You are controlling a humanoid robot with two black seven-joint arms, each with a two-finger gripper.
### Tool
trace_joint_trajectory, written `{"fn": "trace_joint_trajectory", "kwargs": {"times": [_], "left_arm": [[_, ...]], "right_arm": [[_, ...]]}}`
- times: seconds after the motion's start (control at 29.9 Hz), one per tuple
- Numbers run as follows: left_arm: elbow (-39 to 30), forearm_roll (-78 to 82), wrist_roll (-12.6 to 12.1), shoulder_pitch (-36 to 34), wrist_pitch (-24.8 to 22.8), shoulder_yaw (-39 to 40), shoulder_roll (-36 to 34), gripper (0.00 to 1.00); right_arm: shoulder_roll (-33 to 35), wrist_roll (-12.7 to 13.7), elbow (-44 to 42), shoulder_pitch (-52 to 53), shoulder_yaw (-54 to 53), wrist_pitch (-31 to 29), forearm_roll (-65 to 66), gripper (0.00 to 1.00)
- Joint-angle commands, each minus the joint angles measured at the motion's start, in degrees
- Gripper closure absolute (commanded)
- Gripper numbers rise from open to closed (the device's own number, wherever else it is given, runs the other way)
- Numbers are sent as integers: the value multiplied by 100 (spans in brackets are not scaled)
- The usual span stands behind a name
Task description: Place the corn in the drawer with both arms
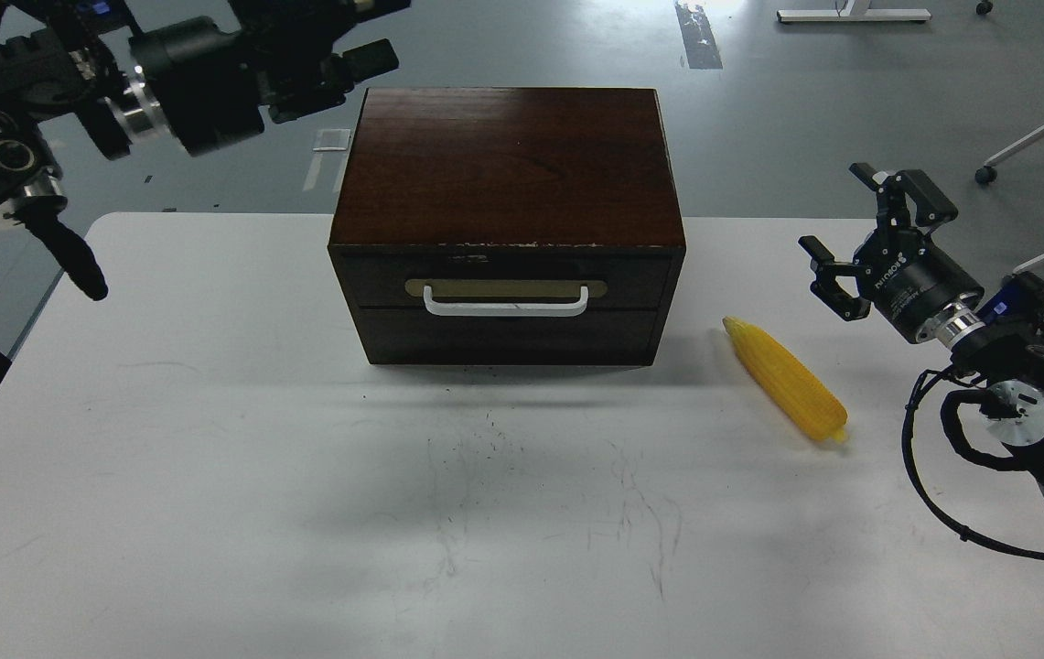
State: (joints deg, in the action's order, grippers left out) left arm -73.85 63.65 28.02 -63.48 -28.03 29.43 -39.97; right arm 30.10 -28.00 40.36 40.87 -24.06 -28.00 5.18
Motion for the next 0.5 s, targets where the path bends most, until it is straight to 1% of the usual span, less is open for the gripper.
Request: {"fn": "trace_joint_trajectory", "kwargs": {"times": [0.0, 0.03, 0.17, 0.27, 0.37, 0.47], "left_arm": [[-261, 1365, -2, -164, 3, -7, 392, 1], [-270, 1779, -2, -191, 3, -25, 541, 1], [-262, 2871, -2, -305, 3, -104, 753, 1], [-200, 3914, -2, -402, 3, -305, 1200, 1], [-183, 4585, -2, -437, 3, -683, 1333, 1], [-174, 5059, -2, -691, 3, -1375, 1360, 1]], "right_arm": [[22, 0, -2, -18, -2, 0, 1, 0], [31, 0, -2, -9, -2, 0, 1, 0], [40, 0, -2, -9, -2, 0, 1, 0], [93, 0, -2, -18, -37, 0, 1, 0], [102, 0, -2, -27, -37, 0, 1, 0], [110, 0, -2, -35, -37, 0, 1, 0]]}}
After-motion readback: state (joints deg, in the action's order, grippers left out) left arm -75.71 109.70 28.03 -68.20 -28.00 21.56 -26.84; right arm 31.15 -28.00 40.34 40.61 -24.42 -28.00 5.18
